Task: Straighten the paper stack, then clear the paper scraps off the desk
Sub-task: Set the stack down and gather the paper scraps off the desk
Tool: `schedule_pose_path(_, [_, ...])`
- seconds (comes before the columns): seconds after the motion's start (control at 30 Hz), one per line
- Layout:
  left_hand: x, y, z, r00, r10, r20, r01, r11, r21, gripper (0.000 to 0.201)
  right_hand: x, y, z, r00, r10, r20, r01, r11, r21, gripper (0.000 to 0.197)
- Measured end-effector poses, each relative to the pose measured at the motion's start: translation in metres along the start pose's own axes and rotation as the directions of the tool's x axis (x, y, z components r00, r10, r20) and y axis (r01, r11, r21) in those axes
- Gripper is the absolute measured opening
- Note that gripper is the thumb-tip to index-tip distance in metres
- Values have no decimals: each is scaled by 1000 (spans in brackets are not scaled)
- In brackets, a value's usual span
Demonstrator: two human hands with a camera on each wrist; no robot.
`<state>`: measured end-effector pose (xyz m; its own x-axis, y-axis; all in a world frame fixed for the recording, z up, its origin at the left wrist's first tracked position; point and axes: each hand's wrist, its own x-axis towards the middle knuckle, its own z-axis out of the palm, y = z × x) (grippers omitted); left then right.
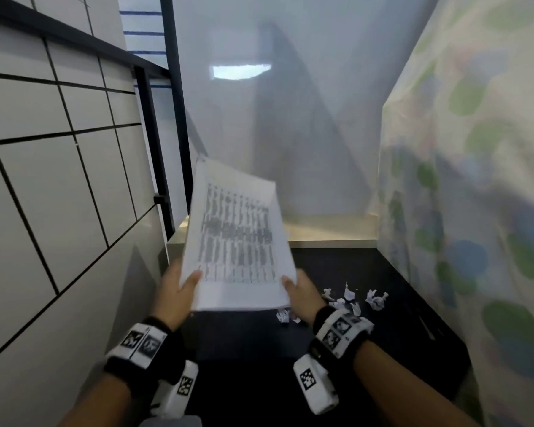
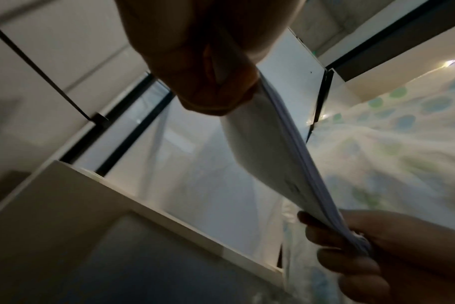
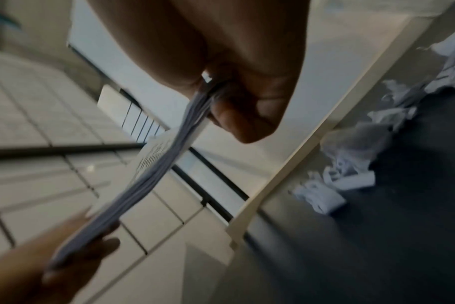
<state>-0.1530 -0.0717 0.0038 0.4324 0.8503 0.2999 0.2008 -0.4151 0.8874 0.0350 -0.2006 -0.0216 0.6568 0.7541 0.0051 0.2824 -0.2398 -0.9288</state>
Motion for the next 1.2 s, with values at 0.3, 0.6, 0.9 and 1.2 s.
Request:
schedule_pose_path(0.3, [-17, -46, -11, 961, -241, 133, 185, 923, 337, 30, -7, 37, 44, 968, 110, 224, 45, 804, -592, 39])
schedule_pose_path(0.6, [11, -54, 65, 861, -401, 313, 210, 840, 500, 28, 6, 66, -18, 984, 169, 52, -107, 799, -592, 43])
schedule_pose_path(0.9, [15, -56, 62, 841, -446, 305, 192, 774, 603, 68, 9, 70, -20, 987, 133, 89, -56, 808, -587, 43])
schedule_pose_path(1.2, [26, -18, 62, 889, -336, 313, -75, 565, 821, 69, 1, 57, -62, 996, -9, -87, -50, 753, -656, 21])
